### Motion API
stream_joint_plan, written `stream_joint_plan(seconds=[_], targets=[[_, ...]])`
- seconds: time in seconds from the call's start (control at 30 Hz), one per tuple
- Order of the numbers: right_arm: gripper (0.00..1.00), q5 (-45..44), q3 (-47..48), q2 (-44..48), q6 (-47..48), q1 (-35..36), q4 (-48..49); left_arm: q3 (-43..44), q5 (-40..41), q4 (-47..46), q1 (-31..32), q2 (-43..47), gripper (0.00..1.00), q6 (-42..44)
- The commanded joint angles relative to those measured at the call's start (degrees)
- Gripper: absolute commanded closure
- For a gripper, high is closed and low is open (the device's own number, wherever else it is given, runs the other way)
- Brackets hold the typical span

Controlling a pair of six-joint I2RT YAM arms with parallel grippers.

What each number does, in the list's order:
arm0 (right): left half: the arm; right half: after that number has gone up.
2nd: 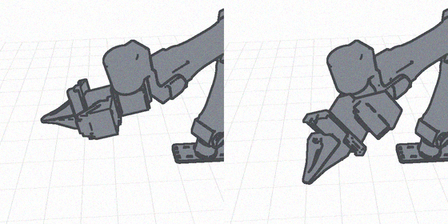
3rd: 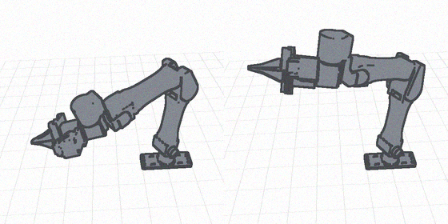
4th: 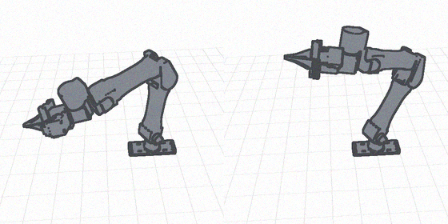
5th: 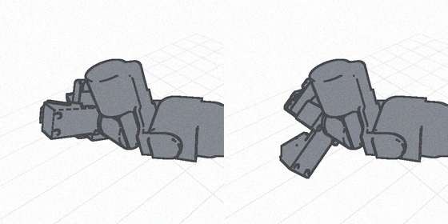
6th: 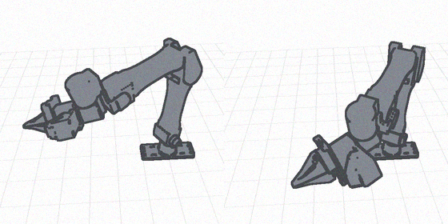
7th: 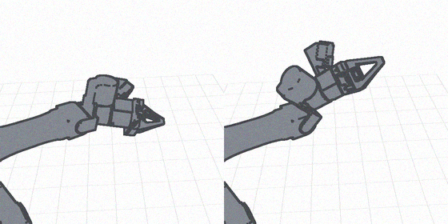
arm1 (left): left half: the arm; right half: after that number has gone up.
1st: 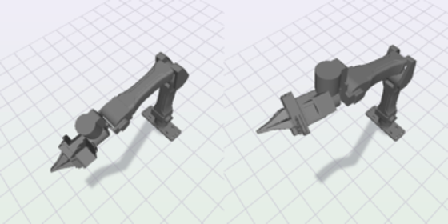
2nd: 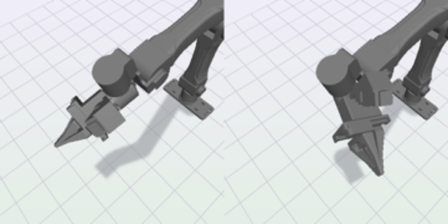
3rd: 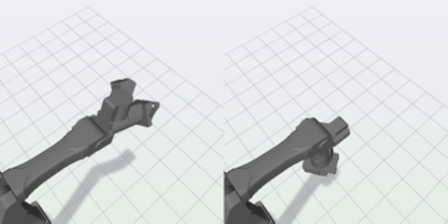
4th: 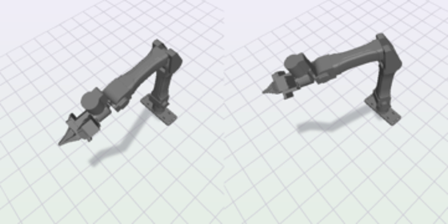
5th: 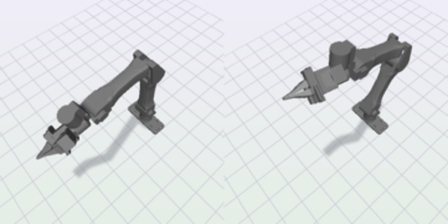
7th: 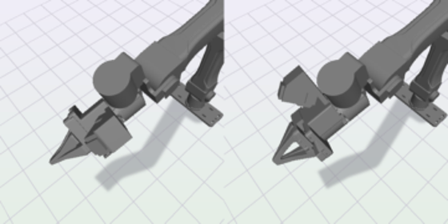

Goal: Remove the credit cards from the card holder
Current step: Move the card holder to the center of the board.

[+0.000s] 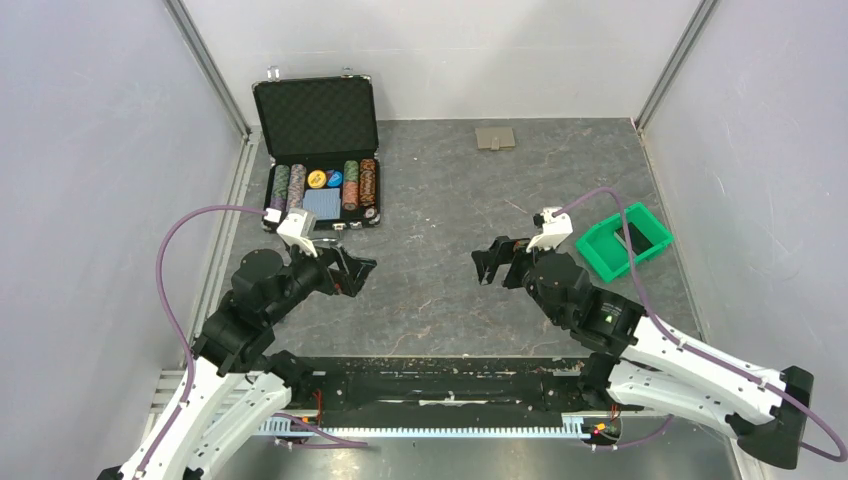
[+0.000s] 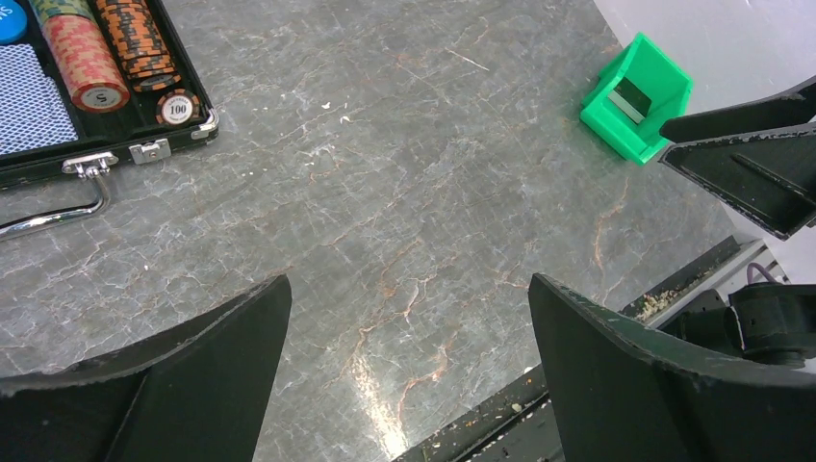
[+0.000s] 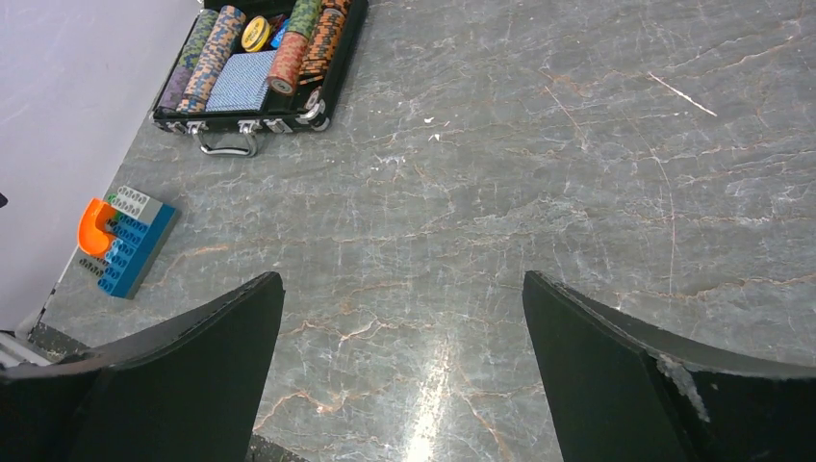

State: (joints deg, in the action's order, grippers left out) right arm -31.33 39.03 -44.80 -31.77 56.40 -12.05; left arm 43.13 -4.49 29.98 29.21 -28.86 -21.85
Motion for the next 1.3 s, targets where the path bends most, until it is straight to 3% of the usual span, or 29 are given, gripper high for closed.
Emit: stream_joint_plan(seconds=[0.0,0.33,0.5,0.6,0.9,1.27], targets=[[0.02,-1.44,-0.32,1.45,-0.32,0.12,1.97,0.46,1.24,-1.24,-0.3,0.58,0.0,-1.53],[0.02,-2.55,-2.94,0.73,4.62,0.12,8.64,-0.07,1.93,-1.43,-0.29,0.35,0.0,-1.96],[0.02,-7.97,-0.13,-5.87,10.18,-0.71,11.42,-0.15,3.59,-0.37,-0.29,0.71,0.0,-2.98],[0.02,-7.71,3.74,-11.38,14.06,-4.97,13.3,-0.31,4.26,1.3,-0.23,1.2,0.0,-3.98],[0.02,15.26,14.21,-32.87,18.45,-27.67,21.7,-2.66,4.2,2.71,-0.28,3.35,0.0,-3.96],[0.15,28.96,37.77,-65.96,10.59,-39.71,24.08,-2.81,2.99,2.28,-0.34,3.79,0.0,-4.63]])
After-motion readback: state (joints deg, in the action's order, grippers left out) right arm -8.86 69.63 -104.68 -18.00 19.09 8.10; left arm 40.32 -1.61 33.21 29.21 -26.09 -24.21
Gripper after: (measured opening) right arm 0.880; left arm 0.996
